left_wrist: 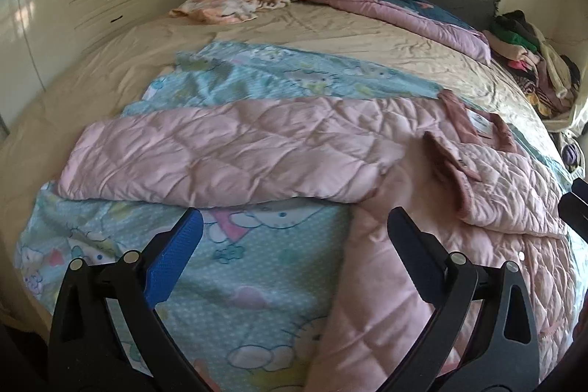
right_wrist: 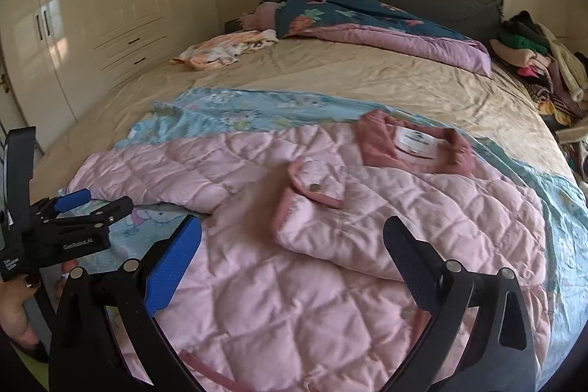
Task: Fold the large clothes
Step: 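Move the left tool to the other sleeve cuff and grasp it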
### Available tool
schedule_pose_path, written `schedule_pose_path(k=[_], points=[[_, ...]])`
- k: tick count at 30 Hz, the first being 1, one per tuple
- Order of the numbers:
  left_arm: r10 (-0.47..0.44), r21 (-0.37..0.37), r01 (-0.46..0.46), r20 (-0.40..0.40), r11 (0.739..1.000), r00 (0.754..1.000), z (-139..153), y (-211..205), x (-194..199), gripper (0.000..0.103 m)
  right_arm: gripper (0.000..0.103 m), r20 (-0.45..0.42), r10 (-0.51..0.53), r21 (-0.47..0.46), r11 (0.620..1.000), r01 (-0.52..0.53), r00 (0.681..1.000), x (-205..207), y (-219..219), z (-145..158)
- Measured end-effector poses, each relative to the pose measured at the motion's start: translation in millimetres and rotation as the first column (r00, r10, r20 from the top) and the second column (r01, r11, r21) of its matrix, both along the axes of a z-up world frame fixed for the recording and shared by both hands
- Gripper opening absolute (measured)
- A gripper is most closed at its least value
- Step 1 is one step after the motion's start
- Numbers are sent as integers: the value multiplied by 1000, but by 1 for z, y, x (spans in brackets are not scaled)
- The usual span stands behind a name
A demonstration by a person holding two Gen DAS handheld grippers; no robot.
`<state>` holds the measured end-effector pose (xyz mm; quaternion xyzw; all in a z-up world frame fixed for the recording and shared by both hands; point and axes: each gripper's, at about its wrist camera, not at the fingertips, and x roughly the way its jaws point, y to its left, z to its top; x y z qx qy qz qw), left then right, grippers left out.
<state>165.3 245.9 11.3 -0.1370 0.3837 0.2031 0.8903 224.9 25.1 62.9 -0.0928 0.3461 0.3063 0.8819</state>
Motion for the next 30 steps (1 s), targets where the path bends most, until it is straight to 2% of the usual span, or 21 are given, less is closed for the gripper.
schedule_pose_path(k=[10, 20, 24, 30], points=[[93, -62, -93, -6, 994, 996, -18, 47, -18, 94, 99, -8, 85, -22, 996, -85, 996, -9, 55, -9], [226, -150, -227, -26, 962, 974, -49, 102, -31, 94, 99, -26, 137, -57, 989, -138, 990, -12, 89, -25], [296, -197, -295, -28, 935, 955, -65, 129, -33, 94, 99, -39, 140, -61, 988, -142, 989, -10, 93, -31], [405, -319, -392, -26, 863, 914, -83, 175, -34, 94, 99, -50, 109, -73, 991, -112, 993, -2, 82, -38]])
